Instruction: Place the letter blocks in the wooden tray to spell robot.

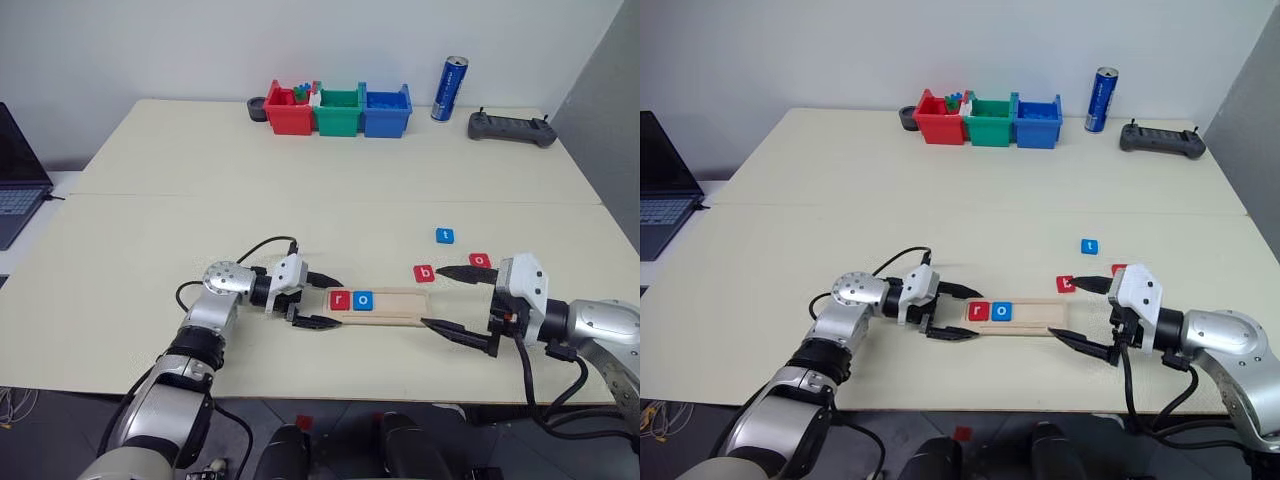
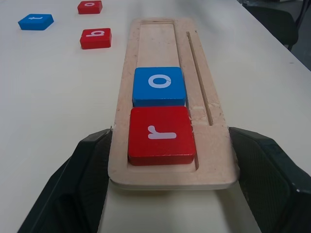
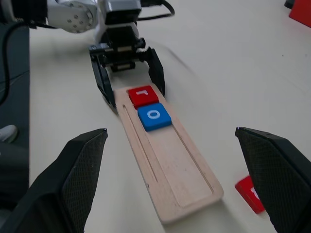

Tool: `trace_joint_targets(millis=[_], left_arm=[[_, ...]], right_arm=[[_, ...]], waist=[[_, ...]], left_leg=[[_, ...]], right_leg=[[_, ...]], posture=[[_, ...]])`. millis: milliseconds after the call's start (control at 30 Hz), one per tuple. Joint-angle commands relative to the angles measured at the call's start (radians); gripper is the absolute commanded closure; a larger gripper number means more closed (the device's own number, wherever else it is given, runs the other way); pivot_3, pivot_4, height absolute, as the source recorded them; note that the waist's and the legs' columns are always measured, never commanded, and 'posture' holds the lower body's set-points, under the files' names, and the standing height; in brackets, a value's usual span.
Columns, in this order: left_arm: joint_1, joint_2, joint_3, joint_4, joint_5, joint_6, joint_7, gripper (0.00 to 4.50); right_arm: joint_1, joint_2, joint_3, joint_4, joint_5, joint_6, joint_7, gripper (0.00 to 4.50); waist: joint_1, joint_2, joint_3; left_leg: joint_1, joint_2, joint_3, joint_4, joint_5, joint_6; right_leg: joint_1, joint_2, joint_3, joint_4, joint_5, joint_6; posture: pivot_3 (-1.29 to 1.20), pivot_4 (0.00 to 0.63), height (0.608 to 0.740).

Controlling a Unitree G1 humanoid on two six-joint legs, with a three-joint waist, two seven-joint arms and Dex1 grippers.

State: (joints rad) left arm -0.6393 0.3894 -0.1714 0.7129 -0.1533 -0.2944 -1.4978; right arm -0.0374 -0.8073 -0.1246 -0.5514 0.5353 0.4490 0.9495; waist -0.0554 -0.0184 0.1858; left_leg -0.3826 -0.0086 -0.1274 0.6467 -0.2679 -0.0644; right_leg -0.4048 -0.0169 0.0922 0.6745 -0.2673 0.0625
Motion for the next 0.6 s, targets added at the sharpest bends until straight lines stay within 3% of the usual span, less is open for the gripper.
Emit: trace_joint_targets(millis=[33, 600], left_arm=[[-0.007, 0.001, -0.004, -0.021, -0.007, -0.016, -0.014, 1.12], [0.000, -0.004, -0.014, 0.025, 0.016, -0.056, 0.000, 1.12]], right_arm=[[-0.020, -0.006, -0.020, -0.049, 0.031, 0.002, -0.002, 0.00], [-0.048, -0.007, 0.012, -0.081, 0.045, 0.040, -0.035, 0.00]], waist=[[0.000, 0.000, 0.000], [0.001, 0.000, 0.000]], left_leg=[[0.000, 0.000, 0.000, 0.000, 0.000, 0.000], [0.000, 0.000, 0.000, 0.000, 0.000, 0.000]], right_leg=[[0.000, 0.000, 0.000, 0.000, 0.000, 0.000], [0.000, 0.000, 0.000, 0.000, 0.000, 0.000]], posture=[[0.00, 0.150, 0.740], [0.00, 0.150, 0.740]])
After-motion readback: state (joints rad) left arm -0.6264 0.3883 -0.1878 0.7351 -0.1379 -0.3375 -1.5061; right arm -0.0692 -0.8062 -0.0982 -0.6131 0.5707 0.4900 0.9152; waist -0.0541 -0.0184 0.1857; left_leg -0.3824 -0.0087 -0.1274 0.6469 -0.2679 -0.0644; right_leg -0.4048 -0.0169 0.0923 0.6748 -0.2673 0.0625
